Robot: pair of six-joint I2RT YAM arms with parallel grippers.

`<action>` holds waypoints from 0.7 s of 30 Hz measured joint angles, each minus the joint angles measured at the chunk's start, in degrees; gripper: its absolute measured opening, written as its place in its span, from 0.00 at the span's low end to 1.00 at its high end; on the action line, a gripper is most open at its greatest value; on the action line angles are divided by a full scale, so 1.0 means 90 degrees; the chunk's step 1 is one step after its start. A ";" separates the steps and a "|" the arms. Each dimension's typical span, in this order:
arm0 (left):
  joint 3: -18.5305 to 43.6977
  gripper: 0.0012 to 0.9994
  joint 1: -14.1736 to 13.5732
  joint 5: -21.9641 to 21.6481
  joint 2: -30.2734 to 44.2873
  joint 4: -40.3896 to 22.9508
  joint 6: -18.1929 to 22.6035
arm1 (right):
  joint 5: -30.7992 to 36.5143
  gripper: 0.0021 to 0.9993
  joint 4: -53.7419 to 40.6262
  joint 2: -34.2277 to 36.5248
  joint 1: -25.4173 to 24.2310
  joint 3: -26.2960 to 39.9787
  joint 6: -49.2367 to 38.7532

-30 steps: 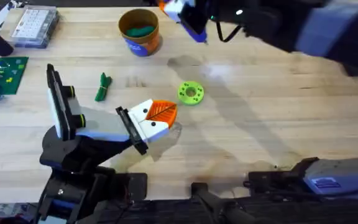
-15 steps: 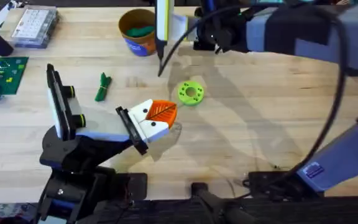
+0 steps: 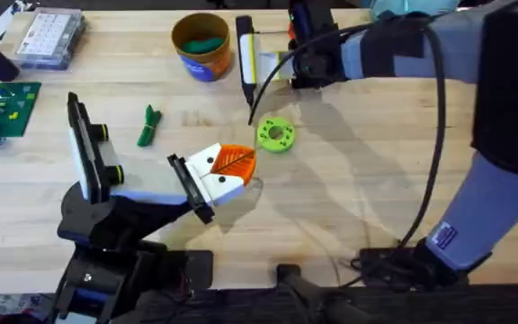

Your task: Pick up the gripper from the table and insert it into the empty holder that is missing its gripper. Then pick up a screw, insert it into the mounting hole, and use the screwdriver to tighten it. Finally, clean up the table by picking up the vegetable and placing it into the bucket.

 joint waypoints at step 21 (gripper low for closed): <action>0.0000 0.01 0.0000 0.0002 0.0000 0.0000 0.0000 | 0.0056 1.00 -0.0199 -0.0083 -0.0021 0.0263 -0.0185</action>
